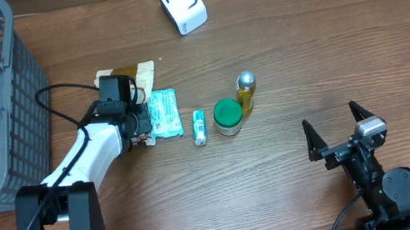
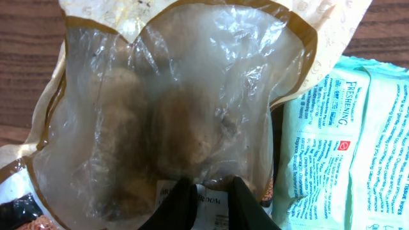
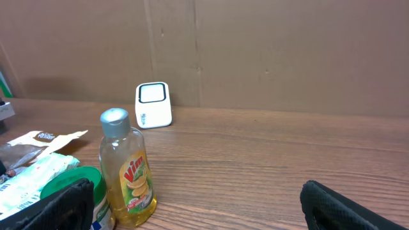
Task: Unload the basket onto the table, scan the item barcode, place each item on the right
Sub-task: 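Lower the snack bag onto the table left of the green pack, release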
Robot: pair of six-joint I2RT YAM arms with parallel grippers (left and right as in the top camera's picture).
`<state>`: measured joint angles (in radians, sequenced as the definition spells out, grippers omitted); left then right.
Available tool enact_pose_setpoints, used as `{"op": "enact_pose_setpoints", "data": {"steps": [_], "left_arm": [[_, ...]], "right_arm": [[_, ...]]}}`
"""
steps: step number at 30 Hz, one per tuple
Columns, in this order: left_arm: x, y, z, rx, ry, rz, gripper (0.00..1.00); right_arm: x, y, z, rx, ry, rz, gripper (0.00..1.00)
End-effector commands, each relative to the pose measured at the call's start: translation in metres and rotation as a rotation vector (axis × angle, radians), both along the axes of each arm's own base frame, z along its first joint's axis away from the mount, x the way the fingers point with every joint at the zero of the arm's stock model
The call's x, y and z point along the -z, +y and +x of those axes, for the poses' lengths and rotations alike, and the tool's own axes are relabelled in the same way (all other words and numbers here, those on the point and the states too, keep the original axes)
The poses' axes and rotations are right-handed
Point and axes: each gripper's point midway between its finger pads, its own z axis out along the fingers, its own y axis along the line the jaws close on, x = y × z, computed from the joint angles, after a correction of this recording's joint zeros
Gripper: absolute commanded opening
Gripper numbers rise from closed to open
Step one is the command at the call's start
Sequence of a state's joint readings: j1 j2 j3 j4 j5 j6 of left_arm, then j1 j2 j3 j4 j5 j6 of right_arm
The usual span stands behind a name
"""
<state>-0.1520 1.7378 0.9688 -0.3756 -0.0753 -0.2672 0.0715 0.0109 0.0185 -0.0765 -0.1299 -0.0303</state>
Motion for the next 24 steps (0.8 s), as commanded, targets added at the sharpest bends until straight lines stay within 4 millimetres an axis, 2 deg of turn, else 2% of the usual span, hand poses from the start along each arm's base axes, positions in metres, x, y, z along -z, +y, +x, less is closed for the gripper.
{"op": "enact_pose_setpoints", "data": {"steps": [1, 6, 11, 15, 21, 24], "left_arm": [[0.007, 0.000, -0.001, 0.059, 0.027, 0.038, 0.15], [-0.019, -0.002, 0.013, 0.056, 0.026, 0.038, 0.19], [-0.071, -0.001, 0.029, 0.050, 0.032, 0.042, 0.20], [-0.116, 0.007, 0.043, 0.046, -0.003, 0.047, 0.21], [-0.176, 0.042, 0.053, -0.012, -0.057, 0.057, 0.23], [-0.192, 0.065, 0.057, -0.067, -0.085, 0.055, 0.29]], "right_arm": [[0.003, -0.002, 0.001, 0.010, -0.001, -0.004, 1.00], [0.003, -0.002, 0.001, 0.010, -0.001, -0.004, 1.00], [0.003, -0.002, 0.001, 0.010, -0.002, -0.004, 1.00], [0.003, -0.002, 0.001, 0.010, -0.002, -0.004, 1.00], [0.003, -0.002, 0.001, 0.010, -0.001, -0.004, 1.00], [0.003, -0.002, 0.001, 0.010, -0.002, -0.004, 1.00]]}}
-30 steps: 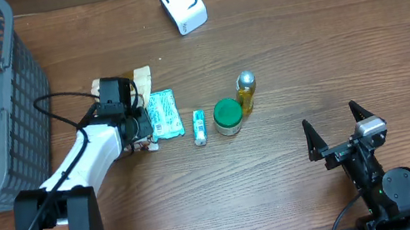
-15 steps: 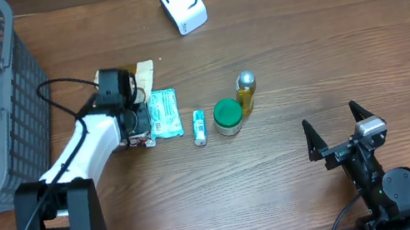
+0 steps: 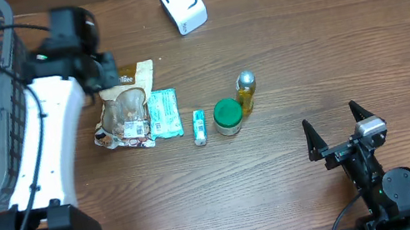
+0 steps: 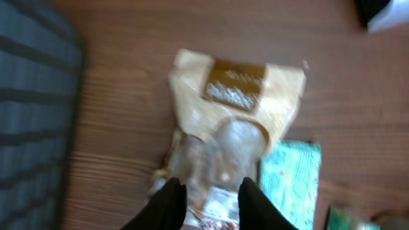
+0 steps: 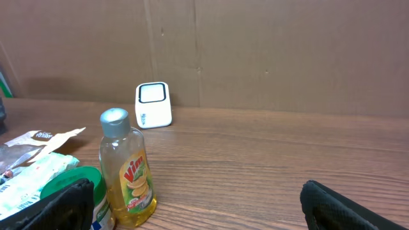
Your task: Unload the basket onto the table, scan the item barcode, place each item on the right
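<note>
The clear and tan snack bag (image 3: 124, 108) lies flat on the table, its white label (image 4: 220, 201) at the near end. My left gripper (image 4: 209, 199) hangs open and empty above it, apart from it; the view is blurred. In the overhead view the left arm (image 3: 55, 82) reaches over the bag's far-left side, next to the basket. The white scanner (image 3: 182, 3) stands at the back of the table and also shows as the white scanner (image 5: 153, 105). My right gripper (image 3: 341, 130) rests open and empty at the front right.
A grey mesh basket fills the left side. Right of the bag lie a teal wipes pack (image 3: 163, 112), a small tube (image 3: 199, 126), a green-lidded jar (image 3: 228, 116) and a yellow Vim bottle (image 5: 128, 169).
My left gripper was low over the snack bag with its fingers close together at the label. Now it is higher and further back-left, open, and the bag lies uncovered on the table.
</note>
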Robot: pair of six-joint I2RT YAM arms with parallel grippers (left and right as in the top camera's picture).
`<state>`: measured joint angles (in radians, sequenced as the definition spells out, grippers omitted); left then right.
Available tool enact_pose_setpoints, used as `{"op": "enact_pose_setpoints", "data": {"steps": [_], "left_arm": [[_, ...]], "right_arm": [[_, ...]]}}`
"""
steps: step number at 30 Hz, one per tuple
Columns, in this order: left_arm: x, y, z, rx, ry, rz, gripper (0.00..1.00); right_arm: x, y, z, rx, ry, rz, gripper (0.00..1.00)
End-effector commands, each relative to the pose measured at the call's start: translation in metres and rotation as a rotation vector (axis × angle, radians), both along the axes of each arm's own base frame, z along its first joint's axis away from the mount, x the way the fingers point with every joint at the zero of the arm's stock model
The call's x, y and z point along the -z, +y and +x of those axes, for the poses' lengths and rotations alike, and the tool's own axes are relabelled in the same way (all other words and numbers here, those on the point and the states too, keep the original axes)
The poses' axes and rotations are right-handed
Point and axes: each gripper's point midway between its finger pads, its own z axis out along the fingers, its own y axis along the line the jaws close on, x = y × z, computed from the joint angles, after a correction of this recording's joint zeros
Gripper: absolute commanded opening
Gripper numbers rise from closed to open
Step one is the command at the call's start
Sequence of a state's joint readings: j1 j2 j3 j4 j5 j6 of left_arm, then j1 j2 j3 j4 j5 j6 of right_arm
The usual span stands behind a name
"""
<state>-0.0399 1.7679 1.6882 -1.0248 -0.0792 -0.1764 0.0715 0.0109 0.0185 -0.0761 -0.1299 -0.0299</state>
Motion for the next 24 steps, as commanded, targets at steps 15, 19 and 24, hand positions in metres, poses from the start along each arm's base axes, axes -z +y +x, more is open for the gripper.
{"op": "enact_pose_setpoints", "data": {"steps": [15, 19, 24], "left_arm": [[-0.020, 0.081, -0.004, -0.170, -0.024, 0.050, 1.00], [-0.020, 0.081, -0.004, -0.170, -0.024, 0.050, 1.00], [-0.020, 0.081, -0.004, -0.170, -0.024, 0.050, 1.00]], "right_arm": [[0.003, -0.002, 0.001, 0.010, -0.001, -0.004, 1.00], [0.003, -0.002, 0.001, 0.010, -0.001, -0.004, 1.00], [0.003, -0.002, 0.001, 0.010, -0.001, -0.004, 1.00]]}}
